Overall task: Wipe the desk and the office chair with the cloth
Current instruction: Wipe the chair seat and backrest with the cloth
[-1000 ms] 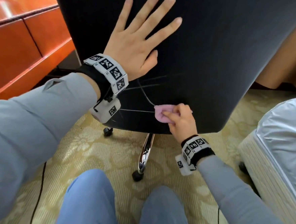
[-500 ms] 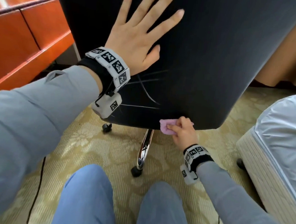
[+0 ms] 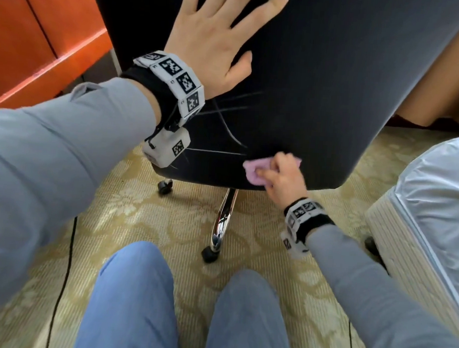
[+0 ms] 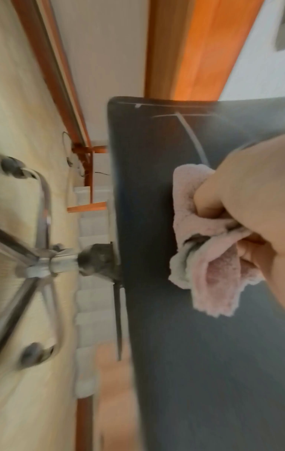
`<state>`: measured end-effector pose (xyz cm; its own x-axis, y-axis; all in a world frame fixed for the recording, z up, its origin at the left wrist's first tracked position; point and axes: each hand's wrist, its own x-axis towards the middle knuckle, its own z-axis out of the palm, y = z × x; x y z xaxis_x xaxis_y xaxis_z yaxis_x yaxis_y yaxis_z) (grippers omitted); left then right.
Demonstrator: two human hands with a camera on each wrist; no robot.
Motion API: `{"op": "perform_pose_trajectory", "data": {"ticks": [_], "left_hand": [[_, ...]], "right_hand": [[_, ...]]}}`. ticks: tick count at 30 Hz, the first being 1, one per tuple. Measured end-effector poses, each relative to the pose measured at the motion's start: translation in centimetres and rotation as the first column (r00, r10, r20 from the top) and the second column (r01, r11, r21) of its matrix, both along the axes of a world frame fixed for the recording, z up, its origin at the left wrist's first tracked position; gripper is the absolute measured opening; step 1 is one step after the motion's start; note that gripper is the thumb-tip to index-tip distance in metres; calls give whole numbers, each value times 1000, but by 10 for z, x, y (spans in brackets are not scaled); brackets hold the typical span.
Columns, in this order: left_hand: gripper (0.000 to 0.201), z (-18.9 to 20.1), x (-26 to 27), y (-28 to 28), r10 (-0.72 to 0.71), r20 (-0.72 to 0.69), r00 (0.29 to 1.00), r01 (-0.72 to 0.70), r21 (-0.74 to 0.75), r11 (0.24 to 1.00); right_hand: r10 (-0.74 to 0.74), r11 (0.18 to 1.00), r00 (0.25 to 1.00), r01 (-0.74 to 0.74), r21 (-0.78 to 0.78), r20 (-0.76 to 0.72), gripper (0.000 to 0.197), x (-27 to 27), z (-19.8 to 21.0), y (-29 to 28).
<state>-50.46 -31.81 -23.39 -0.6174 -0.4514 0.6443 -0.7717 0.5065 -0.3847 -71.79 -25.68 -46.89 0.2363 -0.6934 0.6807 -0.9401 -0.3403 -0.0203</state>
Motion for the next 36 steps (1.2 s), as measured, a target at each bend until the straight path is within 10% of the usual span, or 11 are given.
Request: {"op": "perform_pose_trajectory", "data": {"ticks": [4,10,19,27,36], "left_hand": [[72,2,3,1,-18,11,1000,18,-24,1000],[68,13,27,-5,-151,68,986,151,5,989],[81,12,82,-14,11,57,998,-8,-49,999],[76,13,88,-22,-73,42,996,75,-32,997],[77,10,86,-19,-46,39,998,48,-42,998]], "right_hand": [[-30,999,999,28,38,38,32,19,17,-3],[113,856,981,-15,-517,159,13,62,182,-43],[6,1000,998,-4,29,-61,33,61,20,-18],[5,838,999,21,-545,46,11,99,209,-54],[-27,1000,956,26,-5,-292,20,78,33,-30]]}}
